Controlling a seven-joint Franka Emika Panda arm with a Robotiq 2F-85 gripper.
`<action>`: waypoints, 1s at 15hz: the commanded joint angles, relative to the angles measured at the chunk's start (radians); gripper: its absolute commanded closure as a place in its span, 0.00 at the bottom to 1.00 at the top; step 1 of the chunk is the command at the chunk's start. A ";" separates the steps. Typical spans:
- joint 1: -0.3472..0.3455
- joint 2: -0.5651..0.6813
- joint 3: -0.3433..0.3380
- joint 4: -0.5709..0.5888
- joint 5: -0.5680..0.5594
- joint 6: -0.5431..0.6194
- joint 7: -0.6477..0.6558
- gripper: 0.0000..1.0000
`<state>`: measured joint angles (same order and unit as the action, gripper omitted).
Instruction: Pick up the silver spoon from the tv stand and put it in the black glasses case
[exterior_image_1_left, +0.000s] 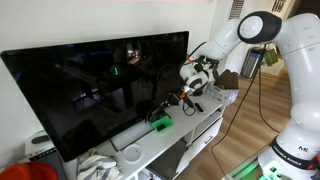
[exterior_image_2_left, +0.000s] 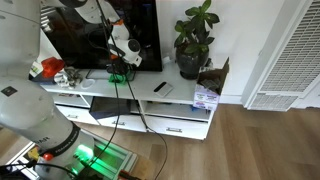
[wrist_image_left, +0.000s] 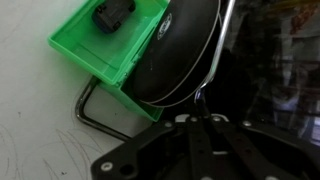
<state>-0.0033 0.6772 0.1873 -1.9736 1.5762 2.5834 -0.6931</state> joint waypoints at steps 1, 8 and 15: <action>0.057 0.008 -0.049 0.026 0.120 0.011 -0.068 0.99; 0.099 0.045 -0.071 0.048 0.139 0.074 -0.120 0.99; 0.119 0.092 -0.073 0.075 0.116 0.121 -0.125 0.99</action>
<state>0.0973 0.7470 0.1178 -1.9256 1.6935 2.6743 -0.8031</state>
